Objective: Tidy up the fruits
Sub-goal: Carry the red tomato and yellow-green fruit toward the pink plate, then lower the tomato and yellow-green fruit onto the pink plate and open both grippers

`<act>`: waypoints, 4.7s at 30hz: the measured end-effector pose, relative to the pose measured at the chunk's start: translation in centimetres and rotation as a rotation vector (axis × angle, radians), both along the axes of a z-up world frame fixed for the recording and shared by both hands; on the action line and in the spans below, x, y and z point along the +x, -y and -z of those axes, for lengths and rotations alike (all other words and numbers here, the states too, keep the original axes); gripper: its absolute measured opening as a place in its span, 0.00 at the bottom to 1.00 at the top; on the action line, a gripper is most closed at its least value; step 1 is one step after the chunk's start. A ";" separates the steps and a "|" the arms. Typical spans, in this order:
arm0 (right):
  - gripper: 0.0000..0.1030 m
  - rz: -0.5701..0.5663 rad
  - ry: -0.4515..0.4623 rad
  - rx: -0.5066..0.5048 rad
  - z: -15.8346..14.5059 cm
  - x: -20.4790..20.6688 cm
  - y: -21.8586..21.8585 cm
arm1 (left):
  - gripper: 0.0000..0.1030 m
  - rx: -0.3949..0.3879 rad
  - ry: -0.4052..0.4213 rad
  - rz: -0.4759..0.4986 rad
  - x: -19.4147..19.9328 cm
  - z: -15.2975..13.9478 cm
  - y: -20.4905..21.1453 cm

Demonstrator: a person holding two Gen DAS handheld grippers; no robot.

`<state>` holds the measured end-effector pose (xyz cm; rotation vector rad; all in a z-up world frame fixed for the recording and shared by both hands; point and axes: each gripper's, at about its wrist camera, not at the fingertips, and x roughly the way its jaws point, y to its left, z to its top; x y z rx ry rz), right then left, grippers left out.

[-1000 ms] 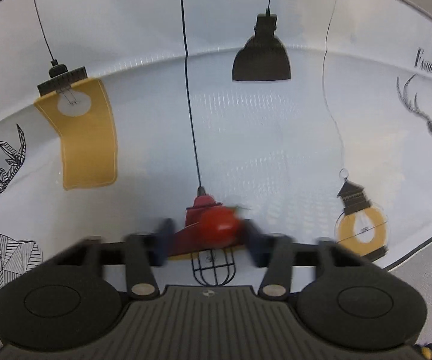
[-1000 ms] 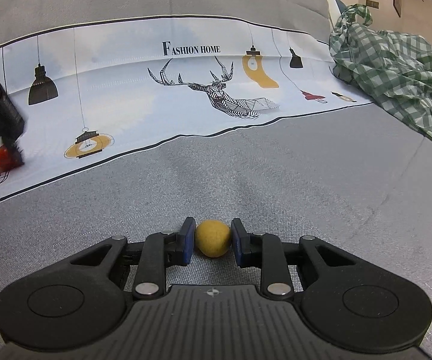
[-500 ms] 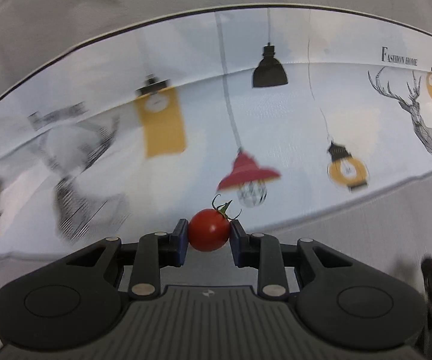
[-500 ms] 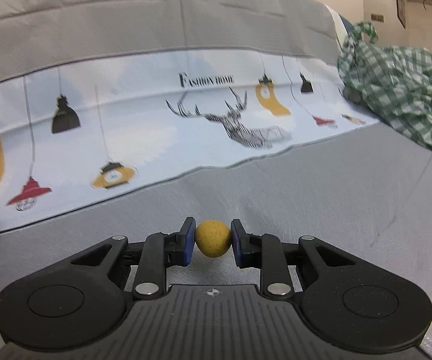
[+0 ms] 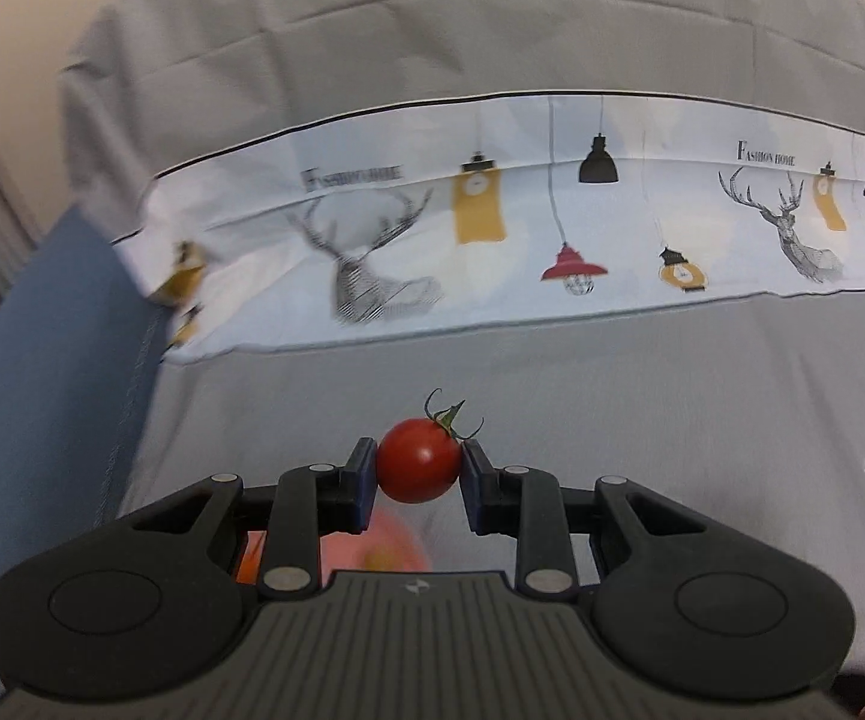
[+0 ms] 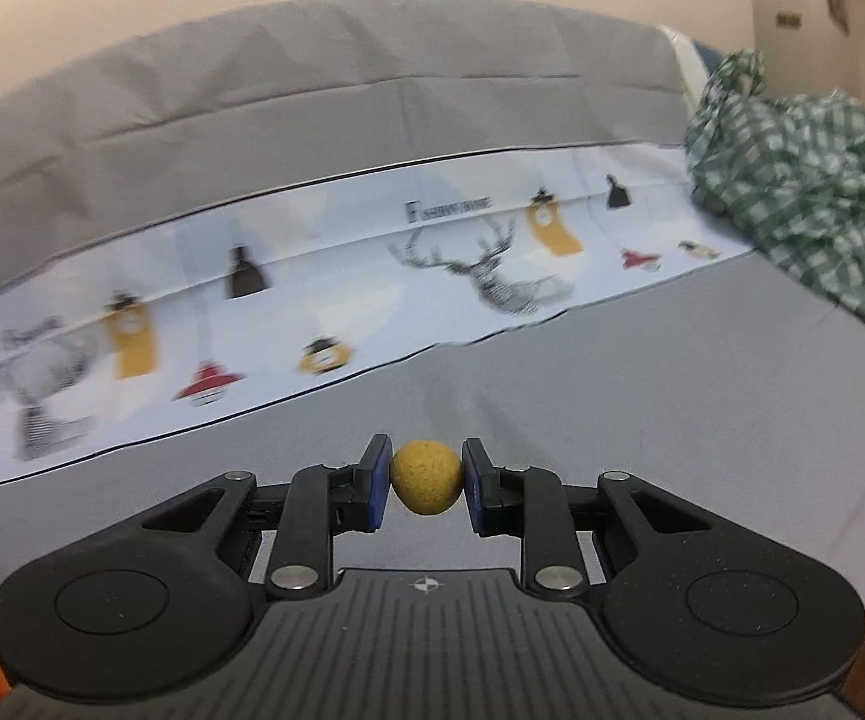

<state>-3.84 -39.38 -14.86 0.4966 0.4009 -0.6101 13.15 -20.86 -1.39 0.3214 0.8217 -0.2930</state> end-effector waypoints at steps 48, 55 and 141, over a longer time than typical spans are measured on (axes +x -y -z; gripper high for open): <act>0.26 -0.578 -0.071 -0.119 -8.2 -7.2 -22.4 | 0.31 -0.131 -0.104 -0.255 -14.8 0.8 -21.6; 0.26 -0.584 -0.087 -0.112 -7.9 -6.6 -22.4 | 0.31 -0.126 -0.120 -0.256 -14.3 1.3 -21.6; 0.86 -0.905 -0.161 -0.195 -1.7 16.9 -23.4 | 1.00 -0.040 -0.128 -0.227 6.9 8.6 -15.3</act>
